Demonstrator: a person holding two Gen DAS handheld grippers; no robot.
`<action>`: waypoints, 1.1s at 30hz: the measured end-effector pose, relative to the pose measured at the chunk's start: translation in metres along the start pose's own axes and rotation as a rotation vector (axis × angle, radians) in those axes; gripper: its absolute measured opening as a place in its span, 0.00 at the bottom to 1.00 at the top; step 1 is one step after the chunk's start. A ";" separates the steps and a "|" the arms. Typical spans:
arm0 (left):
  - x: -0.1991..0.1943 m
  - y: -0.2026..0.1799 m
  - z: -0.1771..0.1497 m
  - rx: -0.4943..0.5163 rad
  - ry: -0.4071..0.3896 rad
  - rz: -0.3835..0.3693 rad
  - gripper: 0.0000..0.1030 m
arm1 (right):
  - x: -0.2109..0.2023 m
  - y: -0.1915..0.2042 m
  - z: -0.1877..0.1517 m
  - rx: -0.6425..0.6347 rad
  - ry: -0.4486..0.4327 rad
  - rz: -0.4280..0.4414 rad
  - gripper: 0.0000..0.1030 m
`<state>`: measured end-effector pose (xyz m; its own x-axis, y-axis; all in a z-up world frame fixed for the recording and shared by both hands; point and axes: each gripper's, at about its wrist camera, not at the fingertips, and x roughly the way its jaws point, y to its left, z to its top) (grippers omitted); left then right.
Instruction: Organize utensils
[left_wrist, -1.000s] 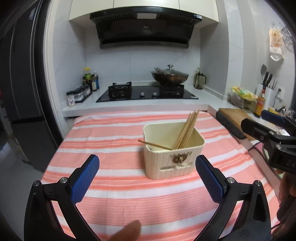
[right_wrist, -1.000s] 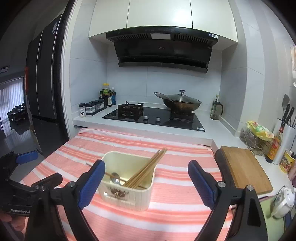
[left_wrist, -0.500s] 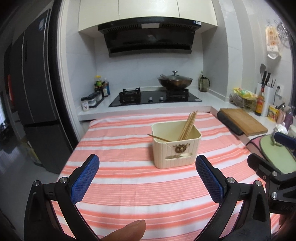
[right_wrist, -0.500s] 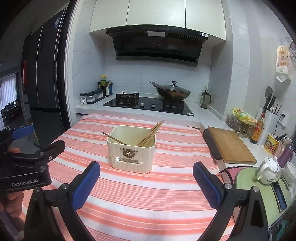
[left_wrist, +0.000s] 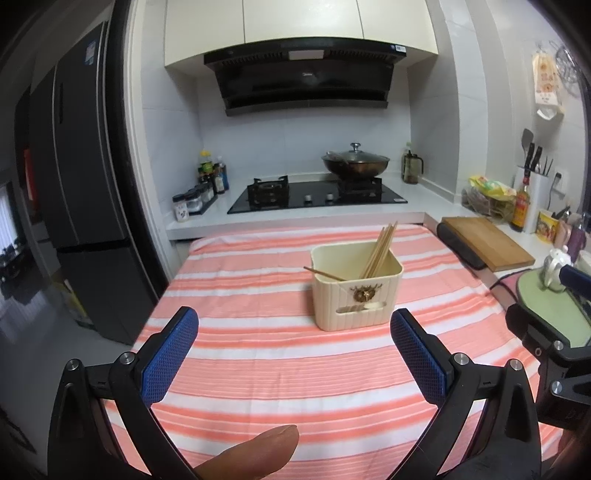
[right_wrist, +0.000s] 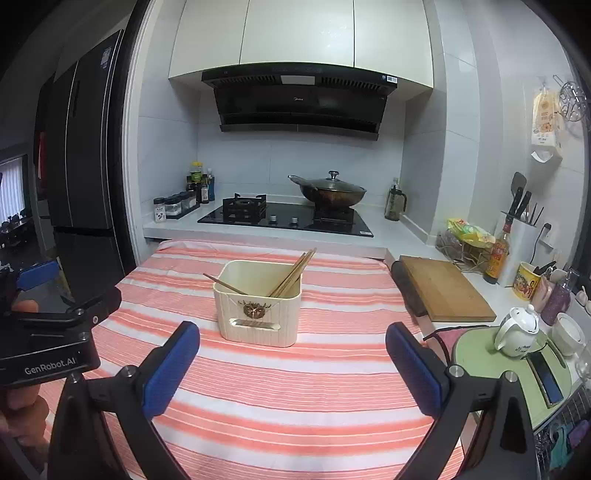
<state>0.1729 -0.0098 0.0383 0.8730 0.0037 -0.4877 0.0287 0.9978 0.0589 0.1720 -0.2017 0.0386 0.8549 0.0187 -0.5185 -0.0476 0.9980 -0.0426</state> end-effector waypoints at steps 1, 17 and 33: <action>-0.001 -0.001 0.001 0.002 0.006 -0.008 1.00 | -0.001 0.000 0.001 -0.001 0.003 -0.006 1.00; -0.003 -0.005 0.001 0.006 0.023 0.026 1.00 | 0.000 -0.005 0.000 0.032 0.052 -0.003 1.00; -0.003 -0.002 -0.001 -0.008 0.021 0.030 1.00 | -0.008 0.001 -0.002 0.044 0.058 0.033 1.00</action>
<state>0.1699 -0.0113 0.0382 0.8633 0.0347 -0.5036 -0.0009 0.9977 0.0671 0.1640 -0.2013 0.0406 0.8219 0.0496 -0.5675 -0.0515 0.9986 0.0126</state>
